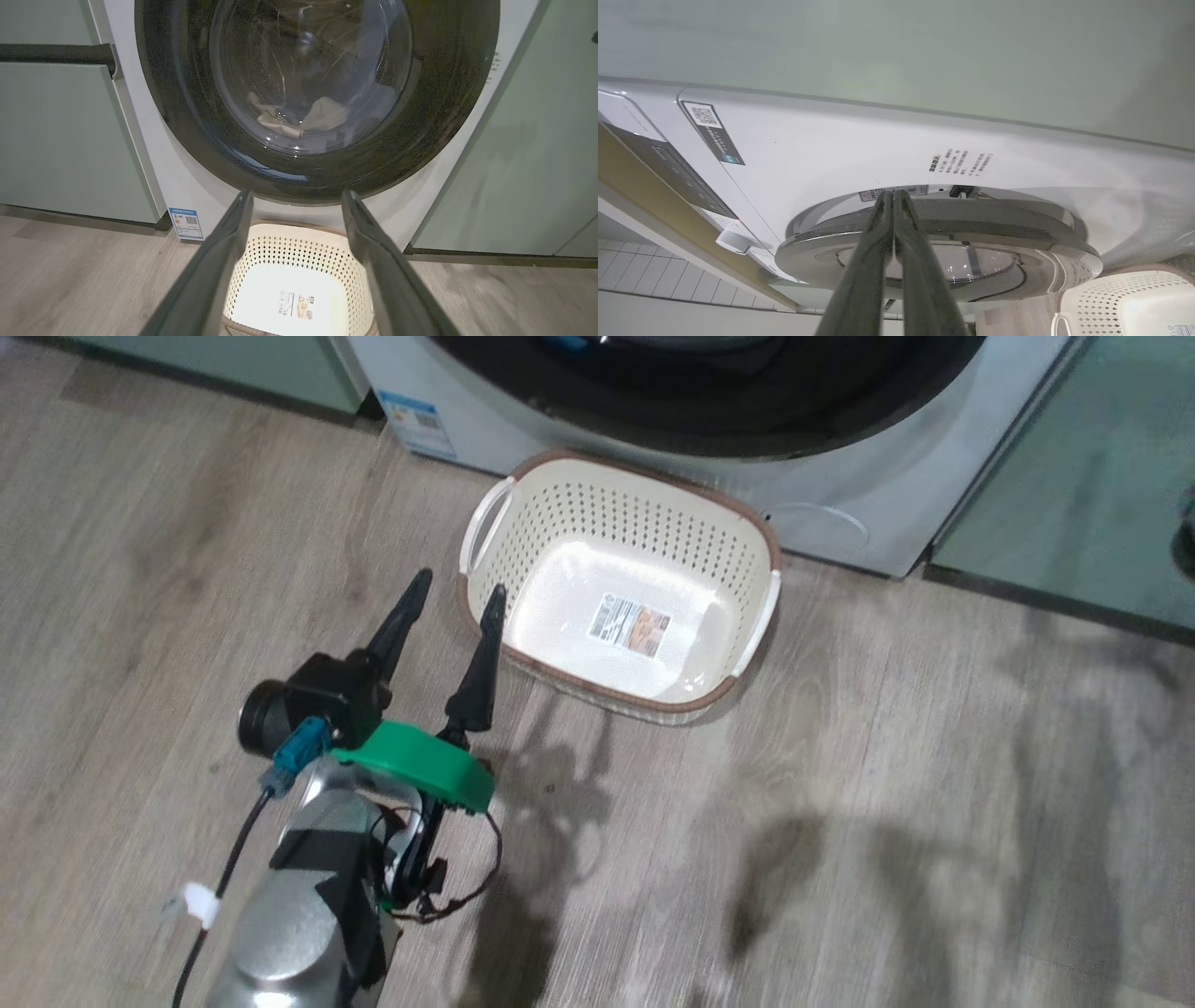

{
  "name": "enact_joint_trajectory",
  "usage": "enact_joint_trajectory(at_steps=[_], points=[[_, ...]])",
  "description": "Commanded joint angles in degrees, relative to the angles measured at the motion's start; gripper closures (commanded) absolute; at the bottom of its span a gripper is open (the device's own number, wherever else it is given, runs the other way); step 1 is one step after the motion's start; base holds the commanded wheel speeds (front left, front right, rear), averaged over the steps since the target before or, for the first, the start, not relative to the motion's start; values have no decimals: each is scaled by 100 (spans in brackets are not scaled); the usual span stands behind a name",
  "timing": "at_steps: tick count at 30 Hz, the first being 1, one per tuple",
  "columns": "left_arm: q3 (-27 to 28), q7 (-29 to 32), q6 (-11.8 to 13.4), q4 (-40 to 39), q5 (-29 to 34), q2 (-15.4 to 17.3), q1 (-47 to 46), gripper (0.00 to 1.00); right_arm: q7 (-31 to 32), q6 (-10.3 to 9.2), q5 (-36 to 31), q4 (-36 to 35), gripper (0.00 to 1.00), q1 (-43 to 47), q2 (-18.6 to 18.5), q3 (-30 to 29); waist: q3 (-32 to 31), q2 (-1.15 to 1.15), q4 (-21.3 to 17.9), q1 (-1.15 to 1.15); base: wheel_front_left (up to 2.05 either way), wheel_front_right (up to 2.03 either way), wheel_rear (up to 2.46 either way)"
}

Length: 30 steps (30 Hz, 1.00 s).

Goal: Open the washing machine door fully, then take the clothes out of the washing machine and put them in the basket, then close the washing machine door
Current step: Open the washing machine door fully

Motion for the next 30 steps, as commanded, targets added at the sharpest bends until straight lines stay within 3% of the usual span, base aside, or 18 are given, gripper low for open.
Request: enact_joint_trajectory(at_steps=[1, 30], points=[[122, -35, 42, -214, -34, 69, -234, 0, 119, -16, 44, -125, 100, -373, -35, 14, 121, 0, 72, 0, 0, 0, 0], [-155, -35, 193, -396, -209, 69, -728, 0, 1562, -16, -335, 1193, 100, -2573, -126, 580, 1187, 0, 435, 0, 0, 0, 0]])
